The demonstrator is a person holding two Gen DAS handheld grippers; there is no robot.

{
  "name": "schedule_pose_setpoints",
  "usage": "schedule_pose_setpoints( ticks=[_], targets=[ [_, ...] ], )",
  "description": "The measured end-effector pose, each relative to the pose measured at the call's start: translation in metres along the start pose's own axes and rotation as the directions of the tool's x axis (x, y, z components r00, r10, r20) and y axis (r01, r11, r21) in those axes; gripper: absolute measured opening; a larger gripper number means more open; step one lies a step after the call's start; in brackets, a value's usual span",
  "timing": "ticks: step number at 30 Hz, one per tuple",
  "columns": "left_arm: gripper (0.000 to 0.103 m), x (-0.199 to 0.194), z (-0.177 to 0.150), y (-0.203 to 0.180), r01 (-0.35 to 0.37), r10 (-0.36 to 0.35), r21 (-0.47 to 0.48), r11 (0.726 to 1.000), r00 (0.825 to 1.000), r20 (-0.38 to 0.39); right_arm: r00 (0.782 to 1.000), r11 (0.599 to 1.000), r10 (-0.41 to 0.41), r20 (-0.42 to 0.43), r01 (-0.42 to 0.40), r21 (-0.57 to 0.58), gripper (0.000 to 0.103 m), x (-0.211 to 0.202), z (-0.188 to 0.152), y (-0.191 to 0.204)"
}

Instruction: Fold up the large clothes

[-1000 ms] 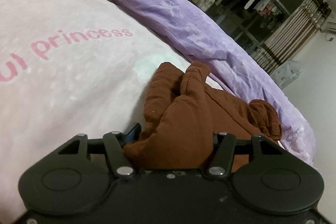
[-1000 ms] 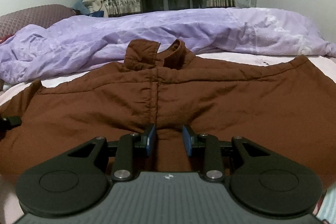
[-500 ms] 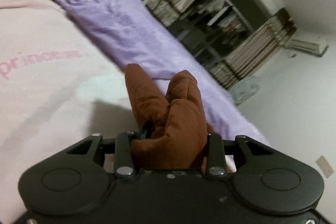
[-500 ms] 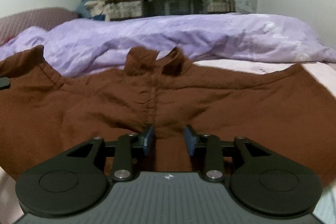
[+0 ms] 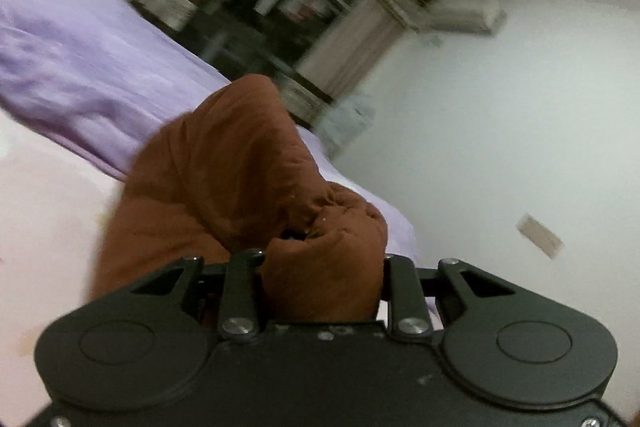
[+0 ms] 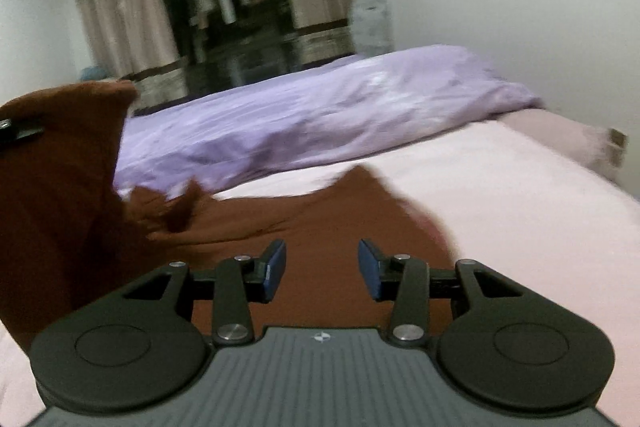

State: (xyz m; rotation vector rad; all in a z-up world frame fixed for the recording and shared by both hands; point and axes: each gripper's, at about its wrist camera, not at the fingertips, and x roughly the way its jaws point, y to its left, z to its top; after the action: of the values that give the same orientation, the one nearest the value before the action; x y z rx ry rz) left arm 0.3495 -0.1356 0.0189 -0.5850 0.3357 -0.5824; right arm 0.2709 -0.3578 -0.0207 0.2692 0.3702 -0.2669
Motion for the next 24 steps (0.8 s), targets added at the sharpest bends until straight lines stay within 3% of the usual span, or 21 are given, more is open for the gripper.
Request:
schedule_pose_setpoints(
  ticks=[4,6,8,10,12,14,18,21,24],
  targets=[
    [0.023,0.065,-0.054,-0.042,0.056,-0.050,0.041,0.998,0.990,-0.135,0.998,0.996,-0.068,0.007,0.067,0.050,0.050,-0.004,0.001,-0.045],
    [0.023,0.097,-0.086,-0.050,0.024,-0.007,0.080,0.997,0.979,-0.206,0.996,0.993,-0.095,-0.001,0.094,0.072,0.050,-0.005,0.000,-0.063],
    [0.025,0.132,-0.121,-0.050,-0.044,0.090,0.164,0.986,0.955,-0.284,0.993,0.990,-0.114,-0.011,0.114,0.087,0.050,-0.005,-0.002,-0.077],
    [0.040,0.156,-0.150,-0.050,-0.053,0.142,0.271,0.961,0.936,-0.320,0.992,0.988,-0.126,-0.017,0.127,0.092,0.050,-0.004,-0.002,-0.087],
    [0.070,0.162,-0.161,-0.063,-0.009,0.133,0.378,0.926,0.944,-0.302,0.991,0.986,-0.131,-0.015,0.132,0.104,0.050,-0.006,-0.003,-0.094],
    [0.079,0.166,-0.156,-0.077,0.045,0.100,0.397,0.917,0.936,-0.337,0.993,0.985,-0.115,-0.011,0.115,0.129,0.050,-0.007,-0.001,-0.099],
    [0.079,0.151,-0.123,-0.083,0.091,0.025,0.288,0.953,0.926,-0.376,0.995,0.981,-0.102,0.011,0.099,0.167,0.050,-0.019,0.002,-0.103],
    [0.079,0.097,-0.095,-0.081,0.056,0.030,0.290,0.955,0.959,-0.283,0.995,0.982,-0.092,0.023,0.087,0.165,0.052,-0.028,0.002,-0.101],
    [0.079,0.045,-0.073,-0.063,-0.038,0.101,0.325,0.945,0.979,-0.177,1.000,0.981,0.025,-0.008,-0.023,0.194,0.059,-0.026,0.002,-0.096]
  ],
)
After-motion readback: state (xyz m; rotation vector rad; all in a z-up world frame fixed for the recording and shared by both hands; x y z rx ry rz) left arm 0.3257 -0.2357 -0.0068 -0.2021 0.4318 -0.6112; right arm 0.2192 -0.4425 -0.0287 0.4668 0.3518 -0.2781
